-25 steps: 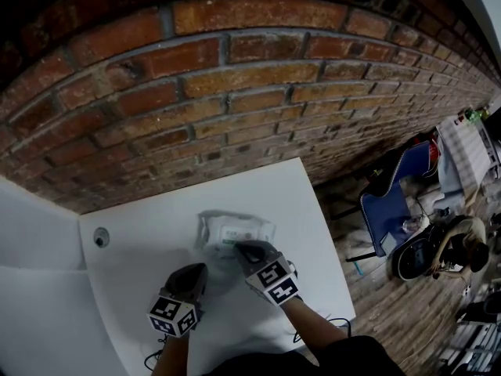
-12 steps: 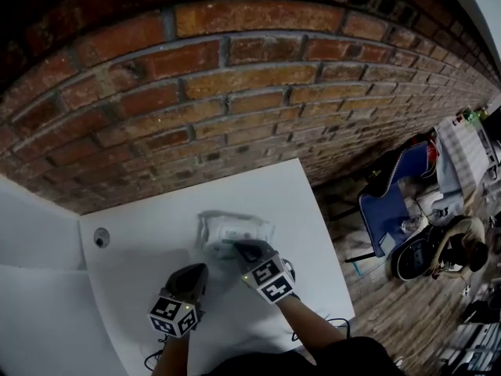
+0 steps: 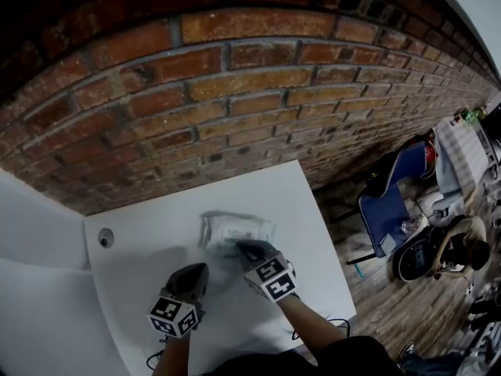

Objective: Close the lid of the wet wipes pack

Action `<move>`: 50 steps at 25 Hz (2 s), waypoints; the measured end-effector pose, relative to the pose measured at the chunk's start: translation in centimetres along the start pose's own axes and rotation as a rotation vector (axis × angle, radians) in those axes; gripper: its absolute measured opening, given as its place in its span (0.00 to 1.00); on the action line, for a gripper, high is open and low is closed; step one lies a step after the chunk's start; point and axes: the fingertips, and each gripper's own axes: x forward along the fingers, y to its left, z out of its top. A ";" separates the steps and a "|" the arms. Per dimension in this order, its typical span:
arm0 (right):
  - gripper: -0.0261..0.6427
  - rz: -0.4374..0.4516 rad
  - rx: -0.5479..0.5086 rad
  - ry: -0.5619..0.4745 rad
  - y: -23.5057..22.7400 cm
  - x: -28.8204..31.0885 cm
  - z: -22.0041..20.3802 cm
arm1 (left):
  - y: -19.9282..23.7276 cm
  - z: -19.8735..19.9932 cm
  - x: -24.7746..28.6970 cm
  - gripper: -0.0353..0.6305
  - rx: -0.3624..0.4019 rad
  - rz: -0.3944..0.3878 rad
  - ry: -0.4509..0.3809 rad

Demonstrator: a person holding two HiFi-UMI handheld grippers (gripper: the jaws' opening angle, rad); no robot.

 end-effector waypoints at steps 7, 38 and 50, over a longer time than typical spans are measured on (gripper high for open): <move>0.04 -0.058 0.003 -0.072 0.4 -2.2 1.9 | -0.7 1.1 -1.5 0.05 0.023 -0.017 -0.030; 0.04 -0.331 0.039 -0.302 7.6 -17.5 2.9 | -8.3 5.5 -11.7 0.05 0.226 -0.168 -0.166; 0.04 -0.410 0.057 -0.355 10.9 -22.6 1.3 | -11.7 5.1 -14.9 0.05 0.257 -0.227 -0.207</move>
